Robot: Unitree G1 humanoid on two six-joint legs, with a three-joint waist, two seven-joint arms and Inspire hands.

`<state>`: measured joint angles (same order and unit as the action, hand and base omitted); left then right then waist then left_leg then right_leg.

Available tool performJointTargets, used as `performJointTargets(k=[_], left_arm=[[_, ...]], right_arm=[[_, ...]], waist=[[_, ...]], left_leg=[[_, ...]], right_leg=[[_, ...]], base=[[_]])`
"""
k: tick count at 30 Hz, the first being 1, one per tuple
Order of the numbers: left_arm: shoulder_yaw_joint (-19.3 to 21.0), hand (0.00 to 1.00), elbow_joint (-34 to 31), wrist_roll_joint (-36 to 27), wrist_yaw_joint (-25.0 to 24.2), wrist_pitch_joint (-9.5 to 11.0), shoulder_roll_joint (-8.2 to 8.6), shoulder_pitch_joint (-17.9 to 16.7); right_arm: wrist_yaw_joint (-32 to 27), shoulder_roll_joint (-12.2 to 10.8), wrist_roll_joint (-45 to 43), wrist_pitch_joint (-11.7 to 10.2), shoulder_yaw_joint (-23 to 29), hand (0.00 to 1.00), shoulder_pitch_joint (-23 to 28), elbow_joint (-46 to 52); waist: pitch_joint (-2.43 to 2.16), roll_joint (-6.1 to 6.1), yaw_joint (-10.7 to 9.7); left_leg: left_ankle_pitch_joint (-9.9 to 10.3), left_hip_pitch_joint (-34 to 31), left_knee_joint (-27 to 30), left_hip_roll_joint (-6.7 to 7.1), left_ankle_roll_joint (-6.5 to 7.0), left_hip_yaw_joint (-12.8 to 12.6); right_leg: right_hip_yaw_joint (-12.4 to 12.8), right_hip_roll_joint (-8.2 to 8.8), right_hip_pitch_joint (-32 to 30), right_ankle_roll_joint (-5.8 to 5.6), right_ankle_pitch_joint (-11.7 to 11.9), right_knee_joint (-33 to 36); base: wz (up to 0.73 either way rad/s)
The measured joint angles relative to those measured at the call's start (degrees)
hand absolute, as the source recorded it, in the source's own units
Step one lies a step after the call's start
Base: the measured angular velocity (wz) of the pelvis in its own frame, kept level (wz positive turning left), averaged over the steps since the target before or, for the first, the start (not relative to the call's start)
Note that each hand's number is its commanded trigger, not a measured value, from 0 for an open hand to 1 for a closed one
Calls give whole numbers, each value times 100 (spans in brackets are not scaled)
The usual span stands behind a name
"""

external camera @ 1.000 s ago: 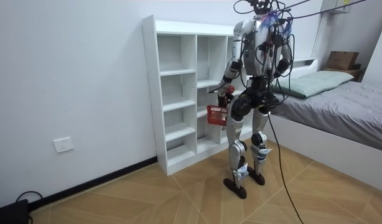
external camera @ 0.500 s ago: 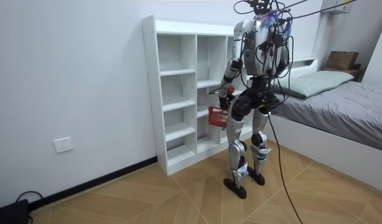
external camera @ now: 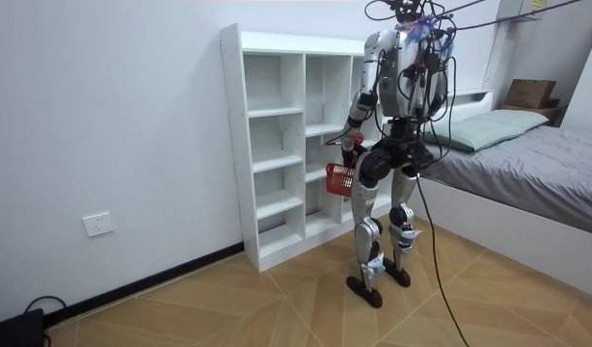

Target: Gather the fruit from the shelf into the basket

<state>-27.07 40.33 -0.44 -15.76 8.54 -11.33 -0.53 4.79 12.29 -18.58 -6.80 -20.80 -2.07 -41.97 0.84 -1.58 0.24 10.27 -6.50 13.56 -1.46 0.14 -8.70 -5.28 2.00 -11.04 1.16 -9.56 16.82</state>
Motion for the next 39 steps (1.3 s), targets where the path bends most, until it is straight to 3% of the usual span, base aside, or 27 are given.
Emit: performJointTargets(k=[11,19,30,39], left_arm=[[-129,100,-99,1,-129,6,10,112],[-265,100,-99,1,-123,6,19,161],[-301,100,-103,0,-124,17,102,289],[-360,100,-611,-5,-204,71,109,335]], right_arm=[[-124,-100,-474,-88,-194,100,-413,-115],[-258,-126,-674,-91,-470,100,-483,-397],[-299,-155,-875,-95,-501,100,-598,-481],[-281,-206,-923,-146,-552,100,-629,-920]], waist=[[4,-39,4],[39,-6,19],[46,5,27],[55,19,45]], left_leg=[[-1,-38,5,6,1,-56],[-1,-58,2,13,1,-58],[-1,-119,-3,13,1,-58],[-1,-118,-3,13,1,-59]], right_leg=[[44,25,-119,14,-36,127],[36,34,-140,8,-49,116],[39,34,-201,9,-47,102],[49,31,-185,9,-46,105]], base=[[-2],[0],[0],[0]])
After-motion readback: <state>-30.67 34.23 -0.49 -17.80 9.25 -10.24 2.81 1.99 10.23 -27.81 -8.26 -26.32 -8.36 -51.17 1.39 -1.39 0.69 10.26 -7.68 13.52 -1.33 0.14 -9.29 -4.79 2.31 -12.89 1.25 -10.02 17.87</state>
